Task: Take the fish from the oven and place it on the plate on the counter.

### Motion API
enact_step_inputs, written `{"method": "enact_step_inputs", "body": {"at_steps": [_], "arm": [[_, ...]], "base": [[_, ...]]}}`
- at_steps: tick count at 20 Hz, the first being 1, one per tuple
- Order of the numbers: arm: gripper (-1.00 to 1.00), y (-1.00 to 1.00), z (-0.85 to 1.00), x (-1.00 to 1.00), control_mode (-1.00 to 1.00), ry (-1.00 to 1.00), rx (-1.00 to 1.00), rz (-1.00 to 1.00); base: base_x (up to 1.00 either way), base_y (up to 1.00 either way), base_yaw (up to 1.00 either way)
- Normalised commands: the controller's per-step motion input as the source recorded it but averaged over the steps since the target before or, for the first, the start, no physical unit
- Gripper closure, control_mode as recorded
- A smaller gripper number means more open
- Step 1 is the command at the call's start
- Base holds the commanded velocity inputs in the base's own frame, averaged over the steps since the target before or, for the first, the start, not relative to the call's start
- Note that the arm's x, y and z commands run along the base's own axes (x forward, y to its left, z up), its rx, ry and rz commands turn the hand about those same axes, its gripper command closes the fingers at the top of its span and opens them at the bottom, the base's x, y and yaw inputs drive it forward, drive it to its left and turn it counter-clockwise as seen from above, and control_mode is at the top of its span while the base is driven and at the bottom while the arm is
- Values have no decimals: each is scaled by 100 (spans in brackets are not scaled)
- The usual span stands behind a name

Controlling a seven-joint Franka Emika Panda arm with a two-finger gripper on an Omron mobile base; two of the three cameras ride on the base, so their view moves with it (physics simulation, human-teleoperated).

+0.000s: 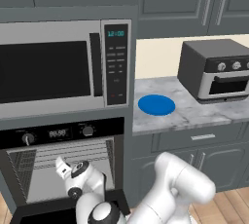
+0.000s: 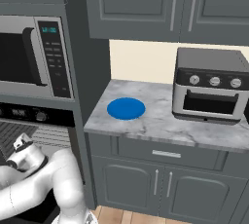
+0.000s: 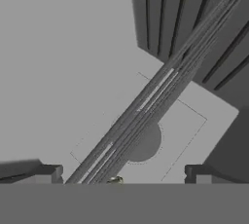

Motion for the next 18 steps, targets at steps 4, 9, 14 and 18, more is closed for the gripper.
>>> {"method": "enact_step_inputs", "body": {"at_steps": [4,9,14,18], "arm": [[-100,0,-46,11,-100,1,17,5],[-100,0,-63,19,-100,-3,18,3],[-100,0,-57,18,-100,0,0,0],[-100,0,-22,36,-100,0,0,0]], "base": [[0,0,0],[0,0,0],[0,0,0],[0,0,0]]}}
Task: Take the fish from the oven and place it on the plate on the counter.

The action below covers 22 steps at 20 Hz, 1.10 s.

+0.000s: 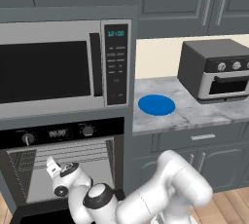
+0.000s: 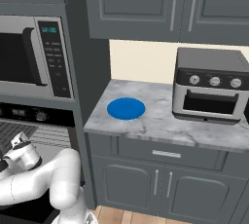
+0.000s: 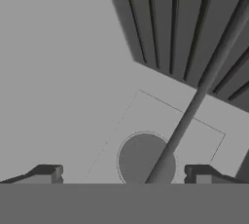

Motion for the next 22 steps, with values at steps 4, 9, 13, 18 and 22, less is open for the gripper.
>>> {"method": "enact_step_inputs", "body": {"at_steps": [4,9,13,18,22], "arm": [[-100,0,-41,23,-100,0,0,0],[-100,0,-65,14,-100,0,0,0],[-100,0,-26,42,-100,0,0,0],[100,0,-28,14,-100,0,0,0],[100,0,-15,1,-100,0,0,0]], "base": [[0,0,0],[0,0,0],[0,0,0],[0,0,0],[0,0,0]]}}
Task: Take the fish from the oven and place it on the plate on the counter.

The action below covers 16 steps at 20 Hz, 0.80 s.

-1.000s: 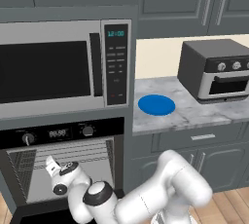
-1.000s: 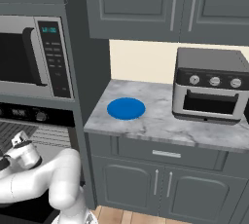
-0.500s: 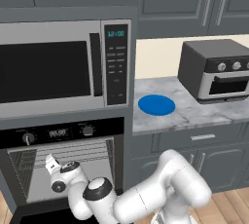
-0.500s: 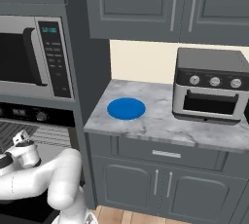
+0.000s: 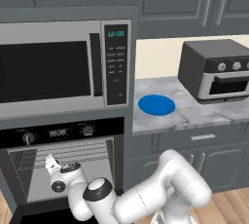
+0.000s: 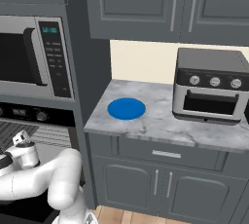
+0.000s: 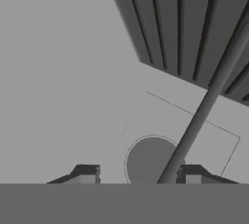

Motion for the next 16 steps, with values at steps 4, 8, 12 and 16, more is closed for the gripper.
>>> {"method": "enact_step_inputs", "body": {"at_steps": [4,8,12,16], "arm": [[100,0,-12,-12,-100,4,0,0],[100,9,-34,-87,-100,20,-5,1],[100,1,-16,-100,-100,40,-8,5],[100,0,-3,-100,-100,46,-7,10]], "base": [[0,0,0],[0,0,0],[0,0,0],[0,0,0]]}}
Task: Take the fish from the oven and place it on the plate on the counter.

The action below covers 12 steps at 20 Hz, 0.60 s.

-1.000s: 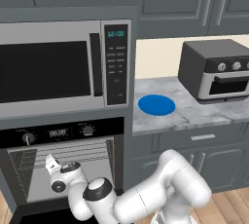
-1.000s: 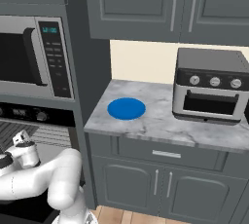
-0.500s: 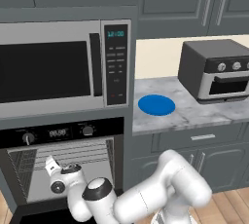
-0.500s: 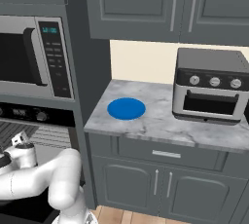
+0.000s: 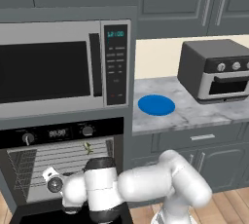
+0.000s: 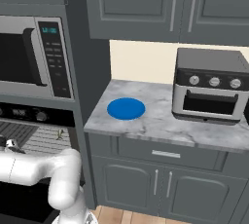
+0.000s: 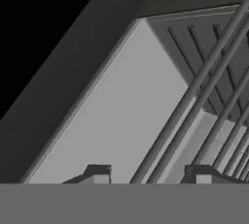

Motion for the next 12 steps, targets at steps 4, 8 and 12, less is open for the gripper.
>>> {"method": "enact_step_inputs", "body": {"at_steps": [4,8,12], "arm": [[100,0,0,-100,-100,51,-8,13],[100,0,0,-100,-100,47,-5,12],[100,0,7,-100,-100,40,-1,11]], "base": [[0,0,0],[0,0,0],[0,0,0]]}}
